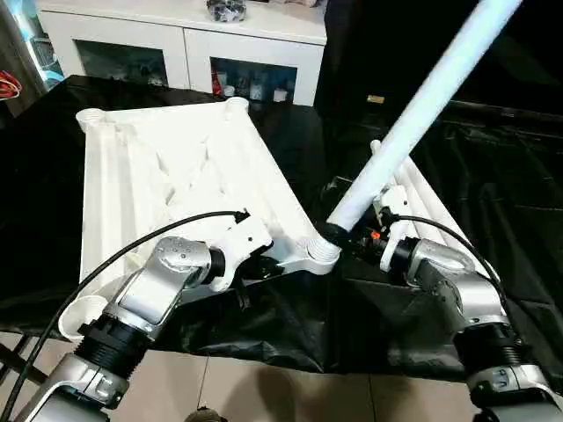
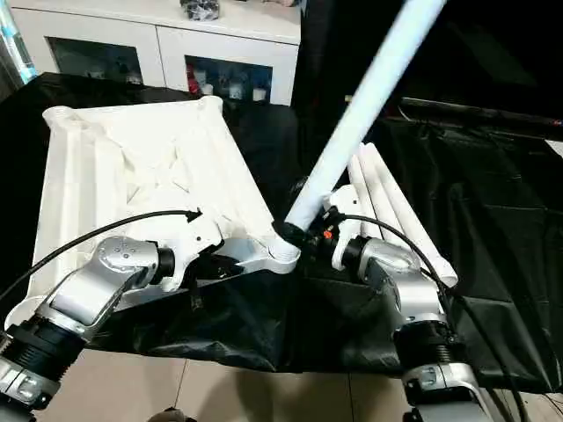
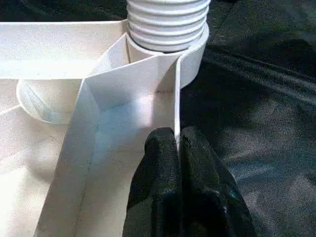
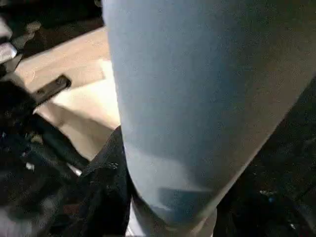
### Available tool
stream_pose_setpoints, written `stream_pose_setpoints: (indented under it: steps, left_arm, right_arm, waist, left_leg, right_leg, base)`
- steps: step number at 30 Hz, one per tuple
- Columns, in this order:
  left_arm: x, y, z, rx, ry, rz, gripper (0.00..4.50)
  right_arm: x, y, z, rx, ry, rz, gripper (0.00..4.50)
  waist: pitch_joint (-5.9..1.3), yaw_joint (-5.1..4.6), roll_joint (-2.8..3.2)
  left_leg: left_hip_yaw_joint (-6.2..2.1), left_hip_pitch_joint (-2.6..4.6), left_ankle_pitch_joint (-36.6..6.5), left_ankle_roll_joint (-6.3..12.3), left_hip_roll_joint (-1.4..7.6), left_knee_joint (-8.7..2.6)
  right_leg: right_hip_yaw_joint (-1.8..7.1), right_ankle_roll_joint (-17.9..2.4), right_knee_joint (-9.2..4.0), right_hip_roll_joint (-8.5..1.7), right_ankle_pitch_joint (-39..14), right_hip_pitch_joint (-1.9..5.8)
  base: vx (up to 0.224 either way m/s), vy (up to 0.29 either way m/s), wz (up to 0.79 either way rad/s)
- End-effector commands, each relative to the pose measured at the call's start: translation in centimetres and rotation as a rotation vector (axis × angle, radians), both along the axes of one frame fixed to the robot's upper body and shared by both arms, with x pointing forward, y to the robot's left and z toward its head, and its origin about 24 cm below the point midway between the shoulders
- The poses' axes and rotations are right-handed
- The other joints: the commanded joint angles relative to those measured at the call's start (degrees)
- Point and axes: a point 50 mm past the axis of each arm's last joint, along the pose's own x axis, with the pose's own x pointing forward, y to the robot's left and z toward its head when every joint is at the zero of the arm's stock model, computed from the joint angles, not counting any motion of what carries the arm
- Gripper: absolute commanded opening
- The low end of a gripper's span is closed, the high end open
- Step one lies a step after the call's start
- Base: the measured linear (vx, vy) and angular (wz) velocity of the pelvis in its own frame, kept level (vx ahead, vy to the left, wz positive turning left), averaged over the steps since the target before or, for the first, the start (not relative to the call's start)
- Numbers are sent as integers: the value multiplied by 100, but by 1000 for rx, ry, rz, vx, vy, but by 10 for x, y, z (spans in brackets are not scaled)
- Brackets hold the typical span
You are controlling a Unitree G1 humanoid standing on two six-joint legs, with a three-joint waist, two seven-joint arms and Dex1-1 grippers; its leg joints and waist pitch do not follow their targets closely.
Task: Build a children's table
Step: Insert table leg to table base
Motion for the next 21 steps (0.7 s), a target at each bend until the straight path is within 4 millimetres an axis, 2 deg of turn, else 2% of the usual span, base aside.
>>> stream_pose_setpoints:
  steps: [1, 6, 9, 11, 12, 14, 21]
  left_arm:
    - [2, -5, 6, -1, -45, -28, 0]
    - [0, -5, 6, 12, -46, -57, 0]
    - [-1, -3, 8, 24, -48, -78, 0]
    - [-1, -2, 9, 28, -49, -88, 0]
    - [-2, -2, 10, 31, -53, -106, 0]
    - [-3, -1, 12, 32, -58, -132, 0]
    - [-6, 8, 25, 40, -60, -209, 0]
  right_arm:
    - [-11, -3, -27, -101, 125, 45, 188]
    - [-7, 1, -29, -137, 142, 87, 188]
    - [-4, 3, -29, -152, 154, 136, 188]
    - [-3, 3, -29, -150, 157, 153, 188]
    - [-4, 3, -29, -148, 161, 175, 188]
    - [-5, 3, -29, -147, 164, 204, 188]
    - [-12, 2, -32, -141, 183, 350, 188]
  waist:
    - [-396, -43, 41]
    - [-398, -62, 29]
    - [-397, -76, 3]
    - [-404, -80, 9]
    - [-407, -80, -15]
    - [-411, -73, -23]
    - [-394, -44, -25]
  left_leg:
    - [-81, 124, -1150, -20, 271, -438]
    - [-96, 132, -1279, -66, 276, -453]
    - [-94, 141, -1397, -90, 275, -452]
    - [-101, 146, -1412, -96, 278, -454]
    - [-98, 150, -1406, -95, 280, -457]
    - [-102, 156, -1416, -87, 283, -460]
    - [-112, 181, -1648, -115, 299, -486]
  right_leg:
    - [308, -877, -489, -507, -1543, 234]
    - [305, -867, -499, -507, -1620, 234]
    - [304, -898, -505, -513, -1683, 228]
    - [307, -915, -503, -522, -1668, 232]
    - [307, -910, -501, -512, -1616, 235]
    - [304, -925, -496, -516, -1572, 234]
    - [306, -959, -507, -531, -1791, 219]
  base:
    - [0, 0, 0]
    - [0, 0, 0]
    - [0, 0, 0]
    - [0, 0, 0]
    - [0, 0, 0]
    - [0, 0, 0]
    - [0, 0, 0]
